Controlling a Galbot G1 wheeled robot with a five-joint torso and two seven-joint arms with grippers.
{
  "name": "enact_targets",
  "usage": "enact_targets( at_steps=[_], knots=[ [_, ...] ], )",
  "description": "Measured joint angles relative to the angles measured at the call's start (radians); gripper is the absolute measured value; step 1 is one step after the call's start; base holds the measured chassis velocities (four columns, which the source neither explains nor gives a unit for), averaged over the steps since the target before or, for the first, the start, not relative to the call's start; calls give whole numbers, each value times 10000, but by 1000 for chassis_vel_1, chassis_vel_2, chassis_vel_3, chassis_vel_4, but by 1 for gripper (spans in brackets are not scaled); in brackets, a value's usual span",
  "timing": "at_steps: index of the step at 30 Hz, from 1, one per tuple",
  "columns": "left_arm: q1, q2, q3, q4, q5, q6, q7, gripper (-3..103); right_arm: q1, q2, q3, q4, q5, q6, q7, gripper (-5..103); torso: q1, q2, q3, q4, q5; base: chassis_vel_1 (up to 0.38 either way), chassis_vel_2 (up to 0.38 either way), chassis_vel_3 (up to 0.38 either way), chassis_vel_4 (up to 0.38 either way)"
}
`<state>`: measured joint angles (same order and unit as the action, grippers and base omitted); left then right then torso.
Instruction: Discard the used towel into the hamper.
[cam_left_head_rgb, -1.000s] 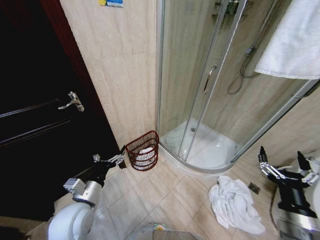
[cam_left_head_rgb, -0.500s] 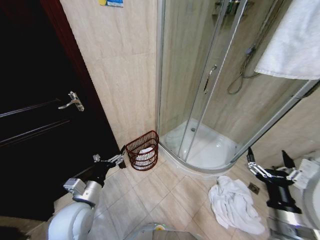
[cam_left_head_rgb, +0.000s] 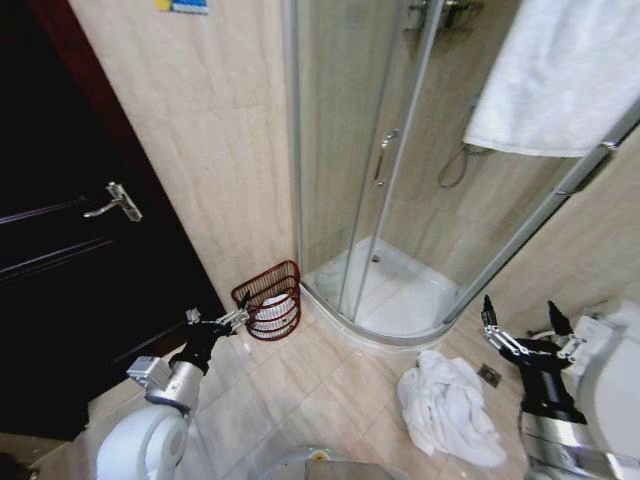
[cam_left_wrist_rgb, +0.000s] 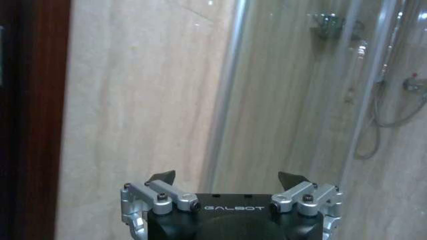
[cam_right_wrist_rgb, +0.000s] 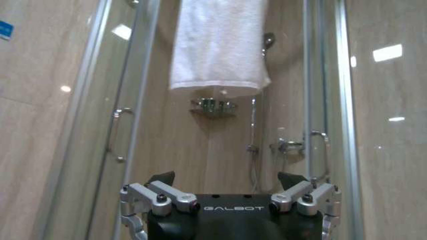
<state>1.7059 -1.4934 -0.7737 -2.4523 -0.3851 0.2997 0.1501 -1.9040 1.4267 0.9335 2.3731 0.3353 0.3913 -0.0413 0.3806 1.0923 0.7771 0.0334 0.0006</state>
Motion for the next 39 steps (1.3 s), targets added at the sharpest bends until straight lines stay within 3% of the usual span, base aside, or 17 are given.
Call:
enact_targets(
  at_steps=[8, 12, 16, 20, 26, 39],
  knots=[
    [-2, -2, 5, 0, -1, 0, 3, 100, 251, -117, 42, 118, 9, -34, 262, 100, 4, -2, 2, -8, 4, -215, -230, 237, 210],
    [0, -1, 5, 0, -1, 0, 3, 100, 432, -300, 127, 294, 184, -201, 372, 100, 2, -1, 1, 3, 0, -26, -41, 68, 31],
    [0, 5, 0, 1, -1, 1, -1, 100, 752, -715, 292, 535, 614, -554, 401, 100, 2, 0, 0, -2, -12, 89, 50, -69, -31],
    [0, 6, -2, 0, 0, 1, -2, 100, 1255, -1282, 478, 724, 925, -969, 561, 100, 1, -1, 0, -3, -8, 46, 49, -60, -45],
    [-1, 2, 1, 0, 0, 1, 0, 100, 2703, -2566, 653, 900, 1554, -1762, 1424, 100, 2, -1, 2, 0, 0, -10, -3, 6, 2],
    [-1, 2, 1, 0, 0, 1, 0, 100, 4264, -4595, 1239, 678, 1886, -1880, 2442, 100, 1, -1, 1, -2, -3, -4, -1, 3, 1]
  ],
)
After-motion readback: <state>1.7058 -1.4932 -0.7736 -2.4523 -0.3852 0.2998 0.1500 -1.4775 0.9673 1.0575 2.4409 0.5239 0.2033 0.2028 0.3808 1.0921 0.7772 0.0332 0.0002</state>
